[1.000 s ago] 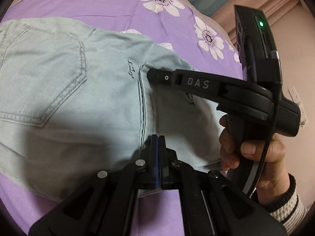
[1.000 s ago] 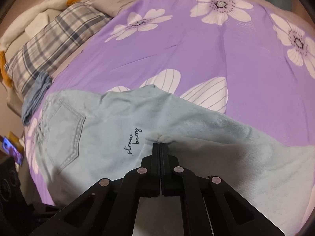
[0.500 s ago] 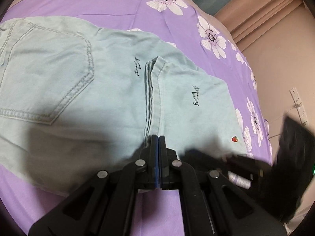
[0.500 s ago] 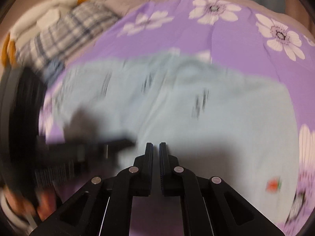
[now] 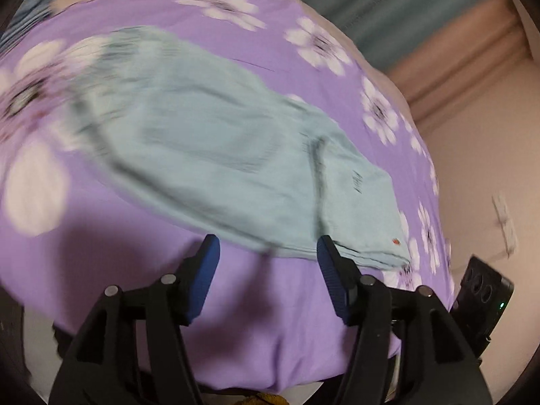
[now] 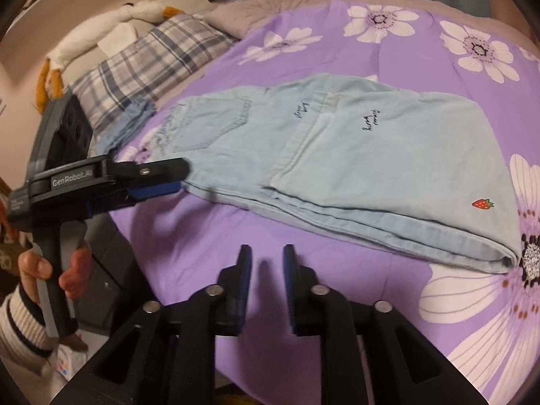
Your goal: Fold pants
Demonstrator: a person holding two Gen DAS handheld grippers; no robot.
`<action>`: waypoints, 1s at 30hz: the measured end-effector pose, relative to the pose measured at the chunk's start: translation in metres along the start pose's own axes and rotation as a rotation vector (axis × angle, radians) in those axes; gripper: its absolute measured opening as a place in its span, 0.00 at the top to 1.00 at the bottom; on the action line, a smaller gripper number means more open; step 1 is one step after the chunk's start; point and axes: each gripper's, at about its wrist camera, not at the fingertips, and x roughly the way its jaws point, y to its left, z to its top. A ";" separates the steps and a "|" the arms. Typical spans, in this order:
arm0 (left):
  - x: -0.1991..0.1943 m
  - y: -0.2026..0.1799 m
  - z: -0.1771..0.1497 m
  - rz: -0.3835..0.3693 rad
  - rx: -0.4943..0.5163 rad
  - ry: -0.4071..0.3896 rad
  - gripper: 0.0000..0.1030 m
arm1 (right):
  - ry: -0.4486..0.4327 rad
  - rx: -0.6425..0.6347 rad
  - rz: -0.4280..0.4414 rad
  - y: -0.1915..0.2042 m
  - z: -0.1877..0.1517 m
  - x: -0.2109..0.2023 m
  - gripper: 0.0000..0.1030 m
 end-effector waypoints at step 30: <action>0.006 0.100 0.079 -0.124 -0.463 -0.229 0.45 | -0.025 0.008 0.016 -0.002 0.067 0.031 0.80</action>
